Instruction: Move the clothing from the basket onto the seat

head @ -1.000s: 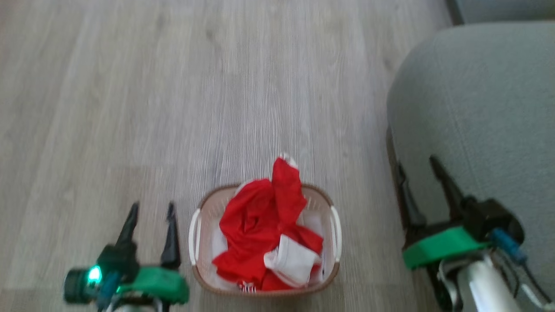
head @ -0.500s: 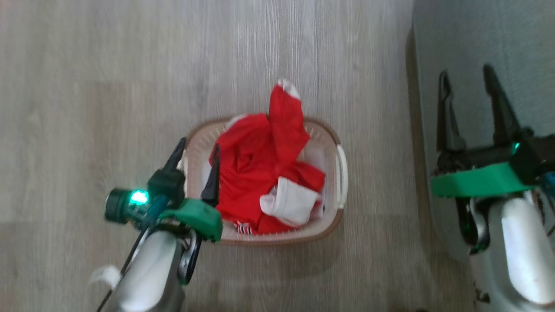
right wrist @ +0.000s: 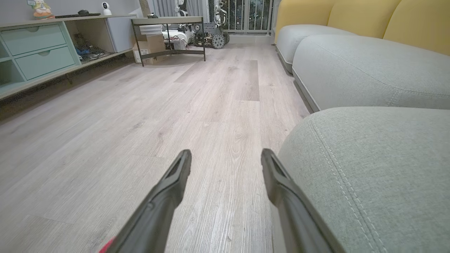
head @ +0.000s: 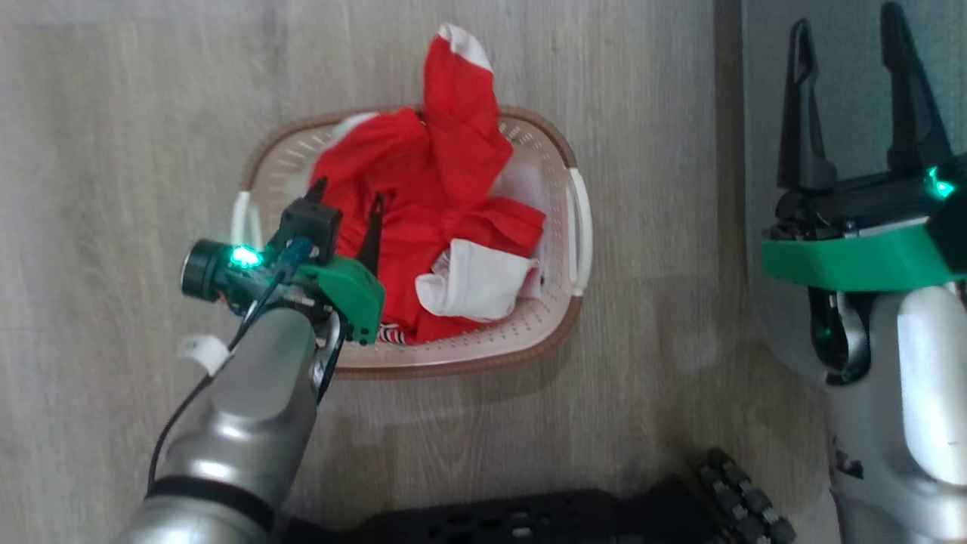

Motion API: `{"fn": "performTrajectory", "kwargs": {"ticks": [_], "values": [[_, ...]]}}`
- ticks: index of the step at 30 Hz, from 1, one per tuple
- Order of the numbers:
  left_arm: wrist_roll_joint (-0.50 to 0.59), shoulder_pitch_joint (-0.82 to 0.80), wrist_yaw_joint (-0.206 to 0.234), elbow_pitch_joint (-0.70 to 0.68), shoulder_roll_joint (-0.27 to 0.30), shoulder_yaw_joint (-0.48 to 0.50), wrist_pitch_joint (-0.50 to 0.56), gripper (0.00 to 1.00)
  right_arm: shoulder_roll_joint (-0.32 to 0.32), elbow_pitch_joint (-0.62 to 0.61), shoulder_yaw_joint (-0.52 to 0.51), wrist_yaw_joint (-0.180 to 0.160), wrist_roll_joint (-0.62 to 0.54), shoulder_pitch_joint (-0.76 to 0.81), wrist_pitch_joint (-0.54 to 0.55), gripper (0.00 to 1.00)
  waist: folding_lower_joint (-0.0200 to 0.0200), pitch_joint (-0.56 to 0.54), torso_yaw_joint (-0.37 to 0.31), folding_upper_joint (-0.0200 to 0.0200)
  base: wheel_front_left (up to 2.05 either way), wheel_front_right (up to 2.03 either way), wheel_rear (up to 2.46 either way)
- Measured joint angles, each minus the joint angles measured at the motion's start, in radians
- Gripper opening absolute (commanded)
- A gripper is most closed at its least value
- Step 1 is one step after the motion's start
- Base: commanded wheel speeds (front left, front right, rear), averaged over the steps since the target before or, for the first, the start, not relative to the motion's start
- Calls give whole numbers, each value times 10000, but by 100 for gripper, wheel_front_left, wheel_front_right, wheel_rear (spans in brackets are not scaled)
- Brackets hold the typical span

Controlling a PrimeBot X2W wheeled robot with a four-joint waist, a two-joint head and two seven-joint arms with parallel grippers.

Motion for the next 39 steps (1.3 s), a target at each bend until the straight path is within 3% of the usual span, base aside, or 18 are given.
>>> {"fn": "performTrajectory", "kwargs": {"ticks": [11, 19, 31, 33, 35, 36, 39], "values": [[-121, -1334, 146, 1735, 33, 40, 0, 100, -10, -211, 207, 0, 387, -489, 0, 100, 0, 1097, -655, 0, 0, 0, 0], [-291, -1911, 420, 2236, 176, 278, 0, 100, -10, -282, 209, 0, 608, -563, 0, 100, -1, 1536, -994, 0, 0, 0, 0], [-470, -2387, 410, 2199, 155, 299, 0, 98, -10, -334, 244, 0, 790, -595, 0, 100, -2, 1844, -1243, 0, 0, 0, 0], [-569, -2387, 407, 2161, 113, 297, 0, 42, -10, -332, 242, 0, 792, -638, 0, 100, -1, 1859, -1252, 0, 0, 0, 0], [-627, -2386, 401, 2140, 90, 288, 0, 9, -10, -332, 242, 0, 794, -693, 0, 100, -2, 1858, -1251, 0, 0, 0, 0], [-629, -2386, 395, 2123, 90, 278, 0, 0, -10, -332, 240, 0, 798, -703, 0, 100, -2, 1855, -1248, 0, 0, 0, 0], [-629, -2381, 391, 2069, 90, 265, 0, 0, -10, -318, 240, 0, 826, -703, 0, 100, -2, 1834, -1229, 0, 0, 0, 0]]}}
